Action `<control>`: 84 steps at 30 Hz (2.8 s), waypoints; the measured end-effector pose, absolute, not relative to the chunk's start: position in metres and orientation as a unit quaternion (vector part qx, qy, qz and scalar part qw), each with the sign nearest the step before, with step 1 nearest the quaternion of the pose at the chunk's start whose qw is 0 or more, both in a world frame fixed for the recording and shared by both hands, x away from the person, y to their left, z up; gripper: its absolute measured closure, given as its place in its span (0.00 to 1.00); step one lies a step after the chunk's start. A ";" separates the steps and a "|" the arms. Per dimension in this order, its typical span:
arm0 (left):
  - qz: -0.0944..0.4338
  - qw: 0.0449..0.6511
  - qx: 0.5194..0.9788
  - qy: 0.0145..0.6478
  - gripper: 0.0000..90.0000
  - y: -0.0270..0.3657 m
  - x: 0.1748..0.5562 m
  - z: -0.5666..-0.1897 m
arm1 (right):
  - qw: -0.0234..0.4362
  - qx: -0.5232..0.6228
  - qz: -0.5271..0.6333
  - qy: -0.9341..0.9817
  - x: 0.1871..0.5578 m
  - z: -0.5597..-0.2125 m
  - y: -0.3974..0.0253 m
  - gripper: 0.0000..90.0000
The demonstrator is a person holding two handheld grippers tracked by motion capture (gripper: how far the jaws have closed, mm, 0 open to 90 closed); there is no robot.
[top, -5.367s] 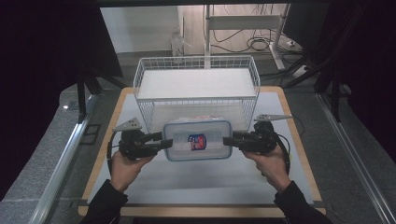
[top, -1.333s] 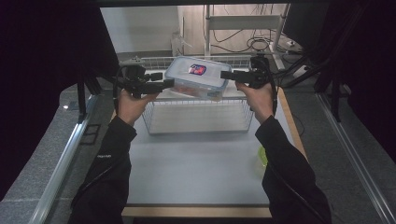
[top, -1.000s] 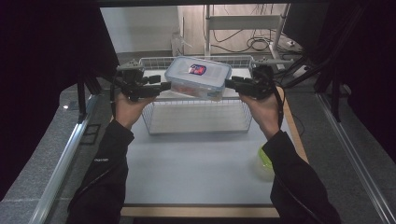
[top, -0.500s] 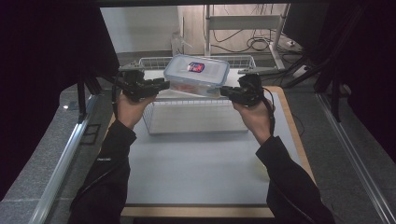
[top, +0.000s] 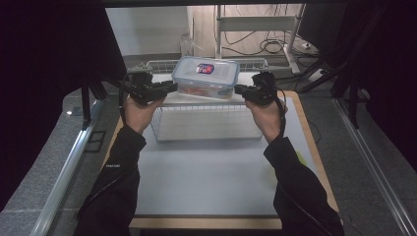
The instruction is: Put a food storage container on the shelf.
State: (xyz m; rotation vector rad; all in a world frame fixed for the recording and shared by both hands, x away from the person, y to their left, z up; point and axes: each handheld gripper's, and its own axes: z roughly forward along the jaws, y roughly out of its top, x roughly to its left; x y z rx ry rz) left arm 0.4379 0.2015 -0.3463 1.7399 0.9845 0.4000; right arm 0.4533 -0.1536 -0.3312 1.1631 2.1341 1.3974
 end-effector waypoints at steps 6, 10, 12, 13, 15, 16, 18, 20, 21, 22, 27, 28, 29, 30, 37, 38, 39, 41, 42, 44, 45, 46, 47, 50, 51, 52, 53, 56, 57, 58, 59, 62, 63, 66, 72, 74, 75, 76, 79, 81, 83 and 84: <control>0.168 0.526 0.726 0.411 0.75 0.203 0.438 -0.346 | 0.172 0.413 0.488 0.750 0.456 -0.331 -0.152 0.94; 0.157 0.530 0.726 0.410 0.71 0.205 0.439 -0.347 | 0.177 0.419 0.482 0.749 0.465 -0.331 -0.148 0.95; 0.158 0.529 0.726 0.410 0.71 0.205 0.439 -0.347 | 0.179 0.423 0.480 0.747 0.469 -0.332 -0.146 0.95; 0.154 0.531 0.727 0.408 0.71 0.205 0.439 -0.347 | 0.180 0.426 0.480 0.746 0.471 -0.332 -0.146 0.95; 0.147 0.534 0.725 0.409 0.71 0.206 0.438 -0.348 | 0.178 0.432 0.480 0.743 0.475 -0.331 -0.145 0.96; 0.147 0.535 0.726 0.406 0.71 0.205 0.438 -0.349 | 0.179 0.434 0.480 0.742 0.477 -0.331 -0.145 0.96; 0.145 0.535 0.726 0.406 0.71 0.203 0.438 -0.349 | 0.181 0.439 0.478 0.739 0.481 -0.331 -0.145 0.96; 0.145 0.535 0.727 0.405 0.71 0.201 0.437 -0.349 | 0.182 0.446 0.475 0.736 0.485 -0.331 -0.145 0.97; 0.145 0.535 0.727 0.405 0.71 0.201 0.437 -0.349 | 0.182 0.446 0.475 0.736 0.485 -0.331 -0.145 0.97; 0.145 0.535 0.728 0.403 0.71 0.201 0.437 -0.349 | 0.184 0.451 0.471 0.735 0.489 -0.331 -0.144 0.97; 0.155 0.527 0.736 0.397 0.68 0.202 0.434 -0.351 | 0.181 0.444 0.474 0.739 0.489 -0.334 -0.146 0.94; 0.160 0.522 0.738 0.397 0.67 0.203 0.432 -0.351 | 0.183 0.440 0.473 0.741 0.487 -0.334 -0.147 0.93; 0.160 0.522 0.738 0.397 0.65 0.203 0.432 -0.351 | 0.182 0.436 0.475 0.743 0.484 -0.334 -0.148 0.92; 0.169 0.516 0.740 0.396 0.63 0.204 0.428 -0.353 | 0.180 0.433 0.477 0.743 0.482 -0.333 -0.150 0.90; 0.176 0.520 0.738 0.392 0.46 0.210 0.411 -0.357 | 0.173 0.408 0.487 0.753 0.466 -0.332 -0.157 0.78; 0.177 0.520 0.739 0.390 0.41 0.210 0.409 -0.358 | 0.171 0.400 0.490 0.756 0.460 -0.332 -0.159 0.73; 0.179 0.521 0.739 0.387 0.38 0.211 0.403 -0.360 | 0.170 0.396 0.491 0.757 0.457 -0.333 -0.159 0.70; 0.178 0.523 0.739 0.385 0.36 0.212 0.399 -0.361 | 0.170 0.392 0.493 0.758 0.454 -0.333 -0.159 0.68; 0.177 0.526 0.738 0.384 0.34 0.212 0.396 -0.362 | 0.167 0.384 0.495 0.761 0.448 -0.335 -0.159 0.63; 0.177 0.527 0.741 0.377 0.31 0.211 0.386 -0.365 | 0.168 0.374 0.496 0.765 0.442 -0.337 -0.159 0.58; 0.177 0.527 0.741 0.377 0.30 0.211 0.386 -0.365 | 0.168 0.374 0.496 0.765 0.442 -0.337 -0.159 0.58; 0.181 0.525 0.744 0.371 0.29 0.209 0.379 -0.367 | 0.168 0.366 0.497 0.769 0.436 -0.339 -0.158 0.54; 0.181 0.525 0.744 0.371 0.27 0.209 0.379 -0.367 | 0.168 0.366 0.497 0.769 0.436 -0.339 -0.158 0.54; 0.189 0.520 0.749 0.365 0.24 0.207 0.367 -0.371 | 0.172 0.354 0.498 0.773 0.427 -0.342 -0.157 0.48; 0.190 0.520 0.750 0.363 0.23 0.206 0.364 -0.373 | 0.173 0.350 0.499 0.774 0.424 -0.344 -0.157 0.46; 0.191 0.520 0.751 0.359 0.20 0.205 0.356 -0.377 | 0.173 0.343 0.498 0.778 0.418 -0.347 -0.157 0.43; 0.191 0.520 0.751 0.359 0.19 0.205 0.356 -0.377 | 0.173 0.343 0.498 0.778 0.418 -0.347 -0.157 0.43; 0.190 0.518 0.755 0.354 0.17 0.202 0.345 -0.383 | 0.172 0.336 0.498 0.781 0.409 -0.353 -0.157 0.38; 0.189 0.517 0.756 0.353 0.14 0.201 0.342 -0.384 | 0.171 0.331 0.498 0.783 0.404 -0.357 -0.158 0.34; 0.188 0.517 0.758 0.350 0.13 0.199 0.335 -0.389 | 0.170 0.329 0.495 0.786 0.401 -0.358 -0.158 0.33; 0.188 0.517 0.758 0.350 0.12 0.199 0.335 -0.389 | 0.170 0.326 0.494 0.788 0.399 -0.361 -0.159 0.31; 0.189 0.512 0.764 0.344 0.11 0.195 0.326 -0.394 | 0.170 0.320 0.492 0.792 0.393 -0.365 -0.159 0.28; 0.188 0.511 0.766 0.342 0.10 0.194 0.323 -0.396 | 0.172 0.315 0.490 0.795 0.388 -0.369 -0.160 0.26; 0.185 0.506 0.772 0.338 0.08 0.190 0.312 -0.406 | 0.170 0.310 0.487 0.798 0.380 -0.377 -0.163 0.21; 0.184 0.499 0.778 0.335 0.05 0.186 0.300 -0.424 | 0.167 0.304 0.482 0.804 0.368 -0.392 -0.170 0.14; 0.186 0.494 0.780 0.335 0.04 0.186 0.298 -0.432 | 0.165 0.304 0.481 0.805 0.366 -0.396 -0.172 0.12; 0.186 0.494 0.780 0.335 0.04 0.186 0.298 -0.432 | 0.165 0.304 0.481 0.805 0.366 -0.396 -0.172 0.12; 0.186 0.495 0.779 0.337 0.04 0.187 0.295 -0.440 | 0.160 0.305 0.482 0.805 0.363 -0.402 -0.175 0.10; 0.185 0.498 0.777 0.338 0.03 0.188 0.290 -0.451 | 0.155 0.306 0.479 0.808 0.359 -0.410 -0.177 0.09; 0.186 0.494 0.780 0.337 0.03 0.188 0.288 -0.457 | 0.151 0.307 0.471 0.813 0.356 -0.417 -0.178 0.09; 0.190 0.490 0.782 0.336 0.02 0.188 0.286 -0.459 | 0.150 0.307 0.467 0.816 0.355 -0.420 -0.178 0.09; 0.197 0.486 0.783 0.334 0.02 0.188 0.281 -0.465 | 0.151 0.307 0.458 0.821 0.352 -0.427 -0.179 0.08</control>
